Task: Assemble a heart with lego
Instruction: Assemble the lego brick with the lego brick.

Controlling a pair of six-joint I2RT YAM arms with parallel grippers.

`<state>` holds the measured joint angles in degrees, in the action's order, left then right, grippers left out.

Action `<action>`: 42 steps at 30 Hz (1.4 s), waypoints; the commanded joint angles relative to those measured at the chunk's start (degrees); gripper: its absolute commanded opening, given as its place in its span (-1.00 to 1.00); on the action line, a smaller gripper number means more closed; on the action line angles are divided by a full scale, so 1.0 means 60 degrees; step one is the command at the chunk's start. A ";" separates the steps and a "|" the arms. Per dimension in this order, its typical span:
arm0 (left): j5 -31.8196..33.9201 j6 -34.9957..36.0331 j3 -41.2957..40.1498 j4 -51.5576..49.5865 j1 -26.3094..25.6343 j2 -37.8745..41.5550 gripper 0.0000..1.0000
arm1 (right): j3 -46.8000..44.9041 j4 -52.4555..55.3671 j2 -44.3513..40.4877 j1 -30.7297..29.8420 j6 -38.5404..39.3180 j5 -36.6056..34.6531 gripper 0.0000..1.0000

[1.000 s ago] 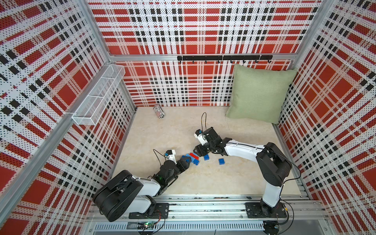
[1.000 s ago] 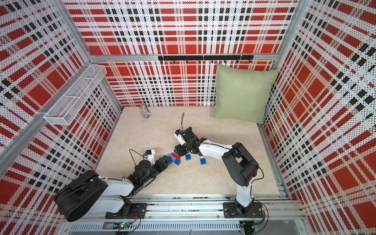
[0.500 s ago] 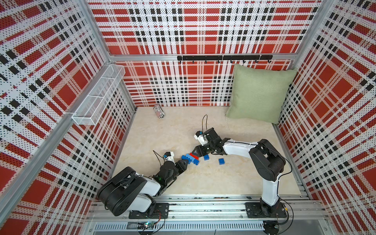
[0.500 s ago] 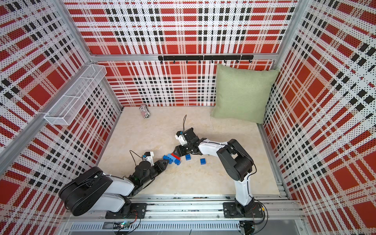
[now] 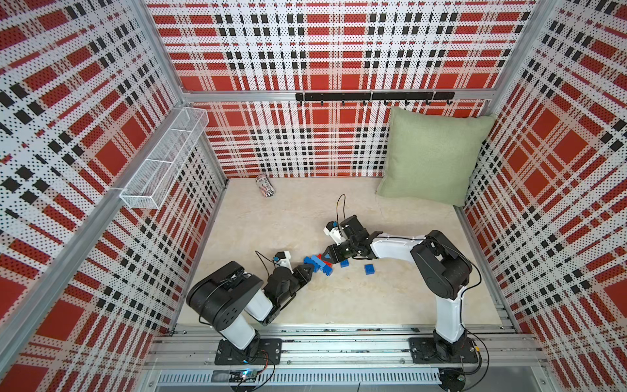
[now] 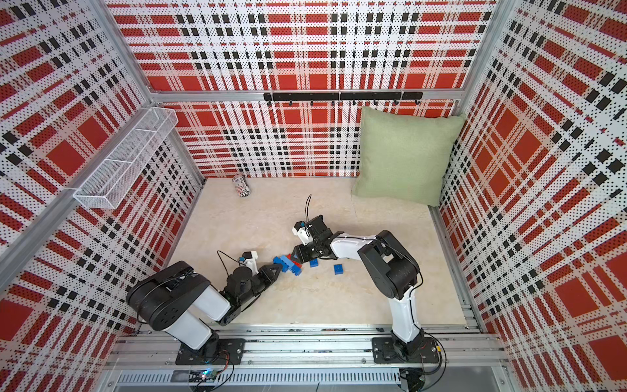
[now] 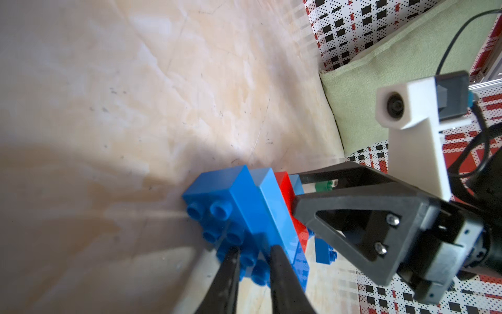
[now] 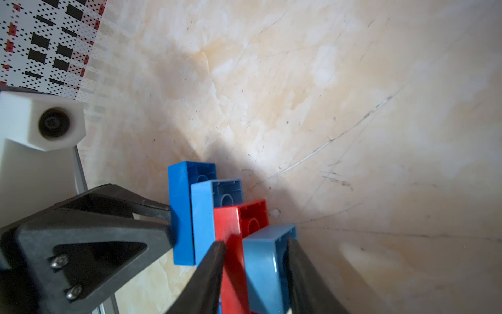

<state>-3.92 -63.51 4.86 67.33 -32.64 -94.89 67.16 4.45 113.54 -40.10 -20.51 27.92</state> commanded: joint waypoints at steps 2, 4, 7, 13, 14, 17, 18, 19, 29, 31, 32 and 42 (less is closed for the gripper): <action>-0.0370 -0.0316 0.0166 0.1353 0.0006 -0.0697 -0.51 | -0.0122 0.0107 0.0138 -0.0085 0.0288 0.0384 -0.29; -0.0510 -0.0355 0.0285 0.1522 -0.0022 -0.0970 -0.53 | -0.0090 0.0263 0.0155 -0.0129 0.0435 0.0417 -0.29; -0.0618 -0.0386 0.0486 0.1537 -0.0071 -0.1230 -0.53 | 0.0038 0.0503 0.0251 -0.0237 0.0605 0.0581 -0.28; -0.0666 -0.0353 0.0714 0.1148 -0.0135 -0.1215 -0.53 | 0.0054 0.0687 0.0366 -0.0425 0.0694 0.0848 -0.26; -0.0672 -0.0330 0.0816 0.1002 -0.0179 -0.1217 -0.53 | 0.0077 0.0733 0.0393 -0.0464 0.0698 0.0865 -0.26; -0.0531 -0.0216 0.0917 0.0982 -0.0294 -0.1265 -0.52 | 0.0167 0.0930 0.0410 -0.0715 0.0848 0.0977 -0.25; -0.0518 -0.0185 0.0945 0.0984 -0.0315 -0.1236 -0.52 | 0.0212 0.1045 0.0434 -0.0823 0.0905 0.0958 -0.25; -0.0520 -0.0150 0.0985 0.0980 -0.0316 -0.1222 -0.52 | 0.0196 0.1029 0.0452 -0.0884 0.0833 0.0943 -0.25; 0.0019 0.0316 0.0870 0.0191 -0.0208 -0.0491 -0.49 | -0.0010 0.0866 0.0128 -0.0619 0.0595 0.0558 -0.24; 0.0041 0.0543 0.0809 -0.0372 -0.0112 -0.0100 -0.39 | 0.0143 0.1116 0.0049 -0.0547 0.0710 0.0000 -0.18; 0.0166 0.0595 0.0775 -0.0634 -0.0119 0.0097 -0.34 | 0.0259 0.1233 0.0039 -0.0525 0.0781 -0.0116 -0.15; 0.0700 0.0902 0.0534 -0.2404 -0.0153 0.1582 -0.18 | 0.0421 0.1282 -0.1257 -0.0131 0.0520 -0.1098 0.30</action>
<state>-0.97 -60.18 7.99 57.25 -33.17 -87.92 70.04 11.09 111.70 -41.43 -16.99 23.20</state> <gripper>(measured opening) 0.408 0.642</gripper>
